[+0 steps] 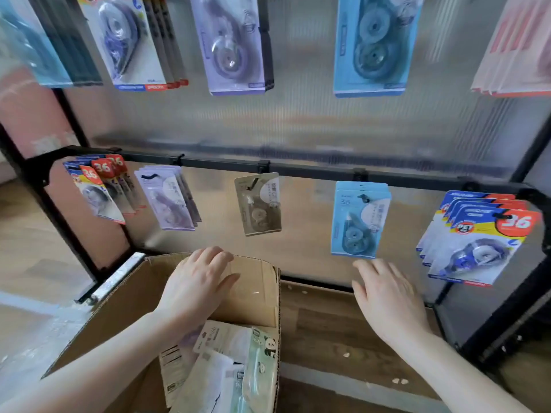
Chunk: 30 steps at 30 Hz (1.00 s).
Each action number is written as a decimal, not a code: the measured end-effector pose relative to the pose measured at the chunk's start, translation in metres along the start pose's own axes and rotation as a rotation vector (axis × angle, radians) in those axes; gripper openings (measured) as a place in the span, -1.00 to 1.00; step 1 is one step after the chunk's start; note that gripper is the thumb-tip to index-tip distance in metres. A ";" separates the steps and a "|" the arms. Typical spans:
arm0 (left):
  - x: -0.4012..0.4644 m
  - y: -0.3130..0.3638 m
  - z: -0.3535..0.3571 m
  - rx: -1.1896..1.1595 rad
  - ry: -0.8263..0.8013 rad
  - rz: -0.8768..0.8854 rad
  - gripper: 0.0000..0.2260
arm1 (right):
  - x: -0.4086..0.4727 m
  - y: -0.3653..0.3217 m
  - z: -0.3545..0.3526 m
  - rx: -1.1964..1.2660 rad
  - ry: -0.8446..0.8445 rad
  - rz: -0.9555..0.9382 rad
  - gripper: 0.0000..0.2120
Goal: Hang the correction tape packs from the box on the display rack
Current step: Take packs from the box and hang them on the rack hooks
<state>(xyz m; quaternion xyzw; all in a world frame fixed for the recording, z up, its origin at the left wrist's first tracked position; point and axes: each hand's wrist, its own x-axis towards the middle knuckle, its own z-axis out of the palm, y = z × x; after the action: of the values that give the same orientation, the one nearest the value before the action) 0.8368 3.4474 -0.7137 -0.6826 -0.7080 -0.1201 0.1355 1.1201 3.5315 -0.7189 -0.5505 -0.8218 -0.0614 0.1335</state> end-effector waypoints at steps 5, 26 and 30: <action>-0.035 -0.055 0.024 0.031 -0.099 -0.093 -0.63 | 0.008 -0.068 0.021 -0.010 0.042 -0.137 -0.75; -0.103 -0.141 0.108 -0.028 -0.852 -0.176 -0.57 | 0.009 -0.204 0.095 -0.045 -0.248 -0.324 -0.70; -0.115 -0.138 0.123 -0.089 -1.194 -0.111 -0.49 | 0.006 -0.203 0.108 -0.053 -0.288 -0.301 -0.71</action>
<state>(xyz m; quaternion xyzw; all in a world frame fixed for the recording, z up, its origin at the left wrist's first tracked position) 0.6993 3.3782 -0.8670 -0.5990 -0.6907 0.2476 -0.3208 0.9144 3.4849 -0.8108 -0.4280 -0.9034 -0.0232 -0.0106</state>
